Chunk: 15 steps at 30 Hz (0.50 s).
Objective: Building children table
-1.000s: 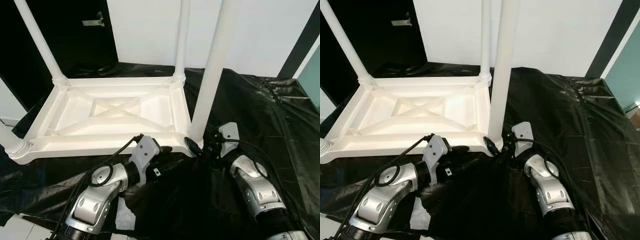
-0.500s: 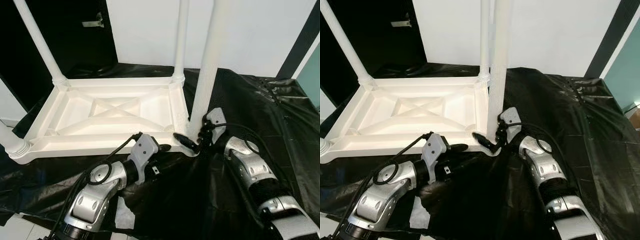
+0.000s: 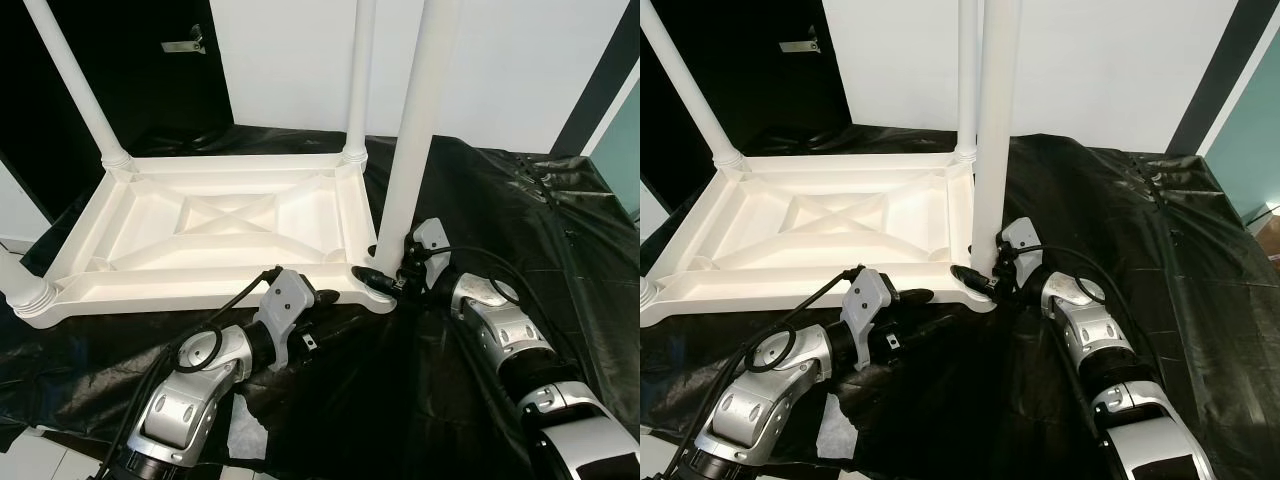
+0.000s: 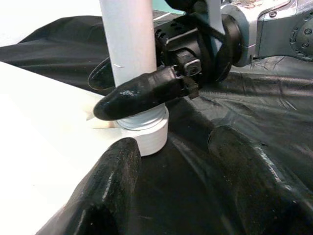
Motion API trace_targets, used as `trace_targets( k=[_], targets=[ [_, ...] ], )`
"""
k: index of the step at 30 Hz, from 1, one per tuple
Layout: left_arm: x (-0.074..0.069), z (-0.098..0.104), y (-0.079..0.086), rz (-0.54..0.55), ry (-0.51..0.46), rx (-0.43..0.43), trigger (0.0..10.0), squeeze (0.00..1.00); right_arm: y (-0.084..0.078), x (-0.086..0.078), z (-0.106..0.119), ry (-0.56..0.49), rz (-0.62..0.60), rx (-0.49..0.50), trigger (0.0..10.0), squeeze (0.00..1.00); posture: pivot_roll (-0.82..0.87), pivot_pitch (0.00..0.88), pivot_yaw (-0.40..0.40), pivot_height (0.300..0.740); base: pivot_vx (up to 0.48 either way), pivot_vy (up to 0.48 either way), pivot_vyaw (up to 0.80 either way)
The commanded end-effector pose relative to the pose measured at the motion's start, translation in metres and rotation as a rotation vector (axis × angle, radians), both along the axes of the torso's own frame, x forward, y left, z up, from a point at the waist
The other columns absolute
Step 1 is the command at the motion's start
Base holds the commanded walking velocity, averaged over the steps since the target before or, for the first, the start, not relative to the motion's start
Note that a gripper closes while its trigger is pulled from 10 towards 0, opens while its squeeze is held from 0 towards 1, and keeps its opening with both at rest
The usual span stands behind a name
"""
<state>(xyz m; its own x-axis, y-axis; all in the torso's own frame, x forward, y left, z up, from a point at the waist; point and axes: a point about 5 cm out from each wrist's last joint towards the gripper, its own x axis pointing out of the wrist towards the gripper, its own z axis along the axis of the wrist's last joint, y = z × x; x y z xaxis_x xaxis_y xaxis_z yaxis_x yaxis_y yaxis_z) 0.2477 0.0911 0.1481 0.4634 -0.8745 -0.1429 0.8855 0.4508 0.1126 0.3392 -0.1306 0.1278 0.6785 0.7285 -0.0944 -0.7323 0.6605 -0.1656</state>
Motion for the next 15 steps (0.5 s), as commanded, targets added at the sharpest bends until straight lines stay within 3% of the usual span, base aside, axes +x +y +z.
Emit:
trace_targets(
  k=[1, 3, 6, 7, 10, 14, 15],
  targets=[
    [0.000, -0.001, -0.001, 0.023, -0.010, 0.002, 10.0, 0.00, -0.008, -0.003, -0.018, 0.045, -0.104, -0.093, 10.0, 0.00, 0.01, 0.000, -0.038, 0.740, 0.000, 0.000, 0.00],
    [0.000, -0.001, -0.001, 0.021, -0.009, 0.003, 10.0, 0.00, -0.004, -0.005, -0.020, 0.050, -0.129, -0.068, 10.0, 0.00, 0.01, 0.000, -0.035, 0.740, 0.000, 0.000, 0.00],
    [-0.003, -0.003, -0.002, 0.010, -0.003, 0.009, 10.0, 0.00, 0.009, -0.012, -0.026, 0.078, -0.284, 0.017, 10.0, 0.00, 0.01, 0.000, -0.034, 0.740, 0.000, 0.000, 0.00],
    [-0.003, -0.003, -0.002, 0.010, -0.003, 0.009, 10.0, 0.00, 0.009, -0.012, -0.026, 0.078, -0.284, 0.017, 10.0, 0.00, 0.01, 0.000, -0.034, 0.740, 0.000, 0.000, 0.00],
    [-0.004, -0.004, -0.002, 0.006, 0.000, 0.019, 10.0, 0.00, 0.018, -0.017, -0.031, 0.112, -0.450, 0.075, 10.0, 0.00, 0.01, 0.000, -0.034, 0.740, 0.000, 0.000, 0.00],
    [-0.005, -0.004, -0.002, 0.005, 0.002, 0.020, 10.0, 0.00, 0.024, -0.021, -0.031, 0.114, -0.539, 0.107, 10.0, 0.00, 0.01, 0.000, -0.035, 0.740, 0.000, 0.000, 0.00],
    [-0.006, -0.004, -0.001, 0.004, 0.003, 0.021, 10.0, 0.00, 0.026, -0.023, -0.031, 0.113, -0.615, 0.129, 10.0, 0.00, 0.01, 0.000, -0.038, 0.740, 0.000, 0.000, 0.00]
  ],
)
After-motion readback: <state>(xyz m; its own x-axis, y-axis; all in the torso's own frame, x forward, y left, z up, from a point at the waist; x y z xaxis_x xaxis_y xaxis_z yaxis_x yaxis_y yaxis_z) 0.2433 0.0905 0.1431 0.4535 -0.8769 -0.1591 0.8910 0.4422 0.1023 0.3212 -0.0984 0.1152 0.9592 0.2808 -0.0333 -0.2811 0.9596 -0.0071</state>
